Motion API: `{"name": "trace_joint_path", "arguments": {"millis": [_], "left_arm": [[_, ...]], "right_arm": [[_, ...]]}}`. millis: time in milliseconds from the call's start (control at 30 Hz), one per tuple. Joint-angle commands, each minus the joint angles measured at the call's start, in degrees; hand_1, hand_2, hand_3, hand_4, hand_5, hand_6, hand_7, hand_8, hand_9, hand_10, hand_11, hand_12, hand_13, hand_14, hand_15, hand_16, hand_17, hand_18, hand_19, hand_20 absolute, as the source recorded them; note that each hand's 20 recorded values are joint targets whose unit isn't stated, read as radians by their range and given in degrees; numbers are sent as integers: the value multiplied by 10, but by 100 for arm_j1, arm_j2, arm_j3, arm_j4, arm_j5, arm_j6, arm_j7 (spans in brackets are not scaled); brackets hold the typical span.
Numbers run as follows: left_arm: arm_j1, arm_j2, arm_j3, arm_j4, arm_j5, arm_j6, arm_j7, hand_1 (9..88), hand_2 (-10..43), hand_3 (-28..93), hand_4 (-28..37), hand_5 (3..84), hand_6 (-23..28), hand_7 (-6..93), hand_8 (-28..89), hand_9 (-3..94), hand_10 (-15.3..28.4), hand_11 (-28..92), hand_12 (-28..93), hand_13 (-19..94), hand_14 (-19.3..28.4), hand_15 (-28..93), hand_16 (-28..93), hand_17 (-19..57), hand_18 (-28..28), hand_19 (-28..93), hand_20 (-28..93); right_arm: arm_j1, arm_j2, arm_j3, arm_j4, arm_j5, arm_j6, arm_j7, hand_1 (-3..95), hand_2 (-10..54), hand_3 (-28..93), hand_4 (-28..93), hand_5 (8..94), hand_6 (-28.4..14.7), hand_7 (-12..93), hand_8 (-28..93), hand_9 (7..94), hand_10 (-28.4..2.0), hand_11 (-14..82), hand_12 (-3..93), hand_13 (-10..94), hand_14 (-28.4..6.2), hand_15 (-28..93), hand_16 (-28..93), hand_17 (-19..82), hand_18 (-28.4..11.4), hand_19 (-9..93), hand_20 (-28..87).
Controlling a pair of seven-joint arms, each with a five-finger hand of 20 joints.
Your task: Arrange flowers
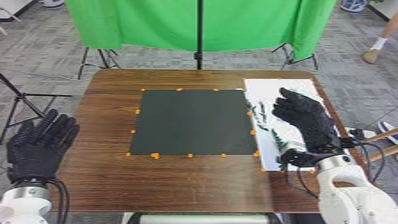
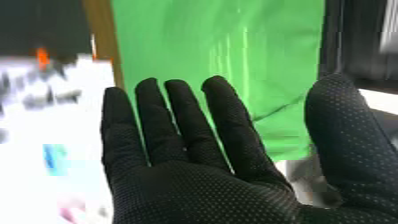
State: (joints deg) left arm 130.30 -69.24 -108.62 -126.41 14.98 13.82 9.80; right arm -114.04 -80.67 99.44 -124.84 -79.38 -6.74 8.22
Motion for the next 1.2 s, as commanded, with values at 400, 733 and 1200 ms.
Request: {"name": "trace_joint_path", "arguments": {"millis": [400, 733, 1200], "left_arm": [[8, 8, 67, 12, -8, 85, -21, 299, 161, 722, -283, 486, 92, 99, -82, 477, 149, 196, 113, 386, 153, 324, -84, 42, 145, 384, 78], [18, 7, 17, -13, -37, 88, -6, 300, 166, 740, -282, 469, 88, 110, -82, 459, 148, 210, 122, 385, 153, 336, -82, 36, 146, 379, 80], [95, -63, -4, -52, -422, -35, -16, 301, 162, 735, -283, 479, 90, 111, -85, 459, 149, 211, 120, 378, 156, 346, -75, 21, 146, 355, 98]], "right_arm": [[-935, 878, -496, -203, -6010, 1364, 589, 179, -95, 733, -270, 443, -96, 214, -101, 455, -198, 210, 213, 373, -184, 554, 242, 167, -233, 614, 300], [-523, 927, -1163, 11, -6733, 870, 1751, 262, -95, 728, -282, 422, -106, 457, -170, 427, -216, 413, 296, 358, -213, 710, 285, 189, -228, 694, 314], [-541, 513, -1287, 628, -8076, 721, 1433, 300, -95, 707, -283, 530, -109, 238, -104, 443, -219, 401, 295, 372, -219, 706, 294, 198, -239, 699, 307]]}}
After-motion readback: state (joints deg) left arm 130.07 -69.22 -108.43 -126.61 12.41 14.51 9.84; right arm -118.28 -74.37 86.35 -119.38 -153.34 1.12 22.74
